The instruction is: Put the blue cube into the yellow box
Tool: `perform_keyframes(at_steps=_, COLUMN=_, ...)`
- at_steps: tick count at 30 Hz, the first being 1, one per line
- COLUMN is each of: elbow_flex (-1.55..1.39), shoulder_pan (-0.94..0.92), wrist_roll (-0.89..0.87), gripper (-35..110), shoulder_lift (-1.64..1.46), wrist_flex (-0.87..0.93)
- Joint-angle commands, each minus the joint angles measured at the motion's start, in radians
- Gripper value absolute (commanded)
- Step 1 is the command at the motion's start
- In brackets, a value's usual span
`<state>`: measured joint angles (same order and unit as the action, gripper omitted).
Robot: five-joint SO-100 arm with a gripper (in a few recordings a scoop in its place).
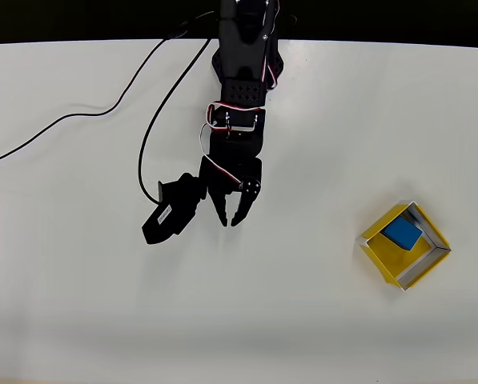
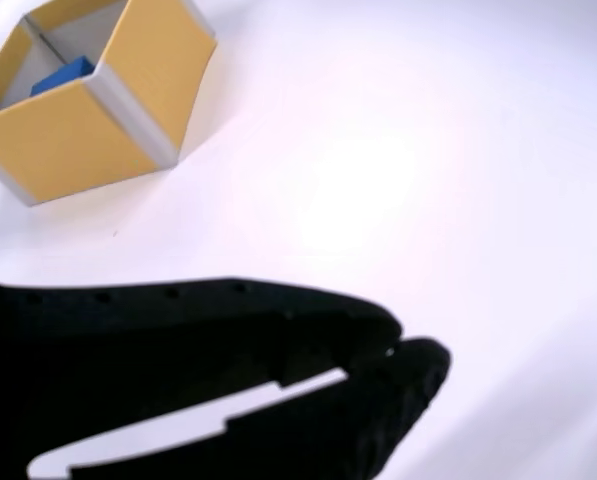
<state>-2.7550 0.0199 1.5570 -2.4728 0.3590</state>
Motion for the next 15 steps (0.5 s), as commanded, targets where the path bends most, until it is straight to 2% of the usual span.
perform_keyframes(at_steps=1, elbow_flex=-0.067, shoulder_pan=-0.006, wrist_roll=0.008, gripper=0, shoulder_lift=-0.172, wrist_flex=0.077)
perform_keyframes(at_steps=11, elbow_flex=-0.272, shoulder_pan=0.009, wrist_roll=0.025, gripper=0, shoulder_lift=-0.506, wrist_flex=0.459)
perform_keyframes(at_steps=15, elbow_flex=-0.370, shoulder_pan=-0.003, wrist_roll=0.066, gripper=0, shoulder_lift=-0.621, wrist_flex=0.534)
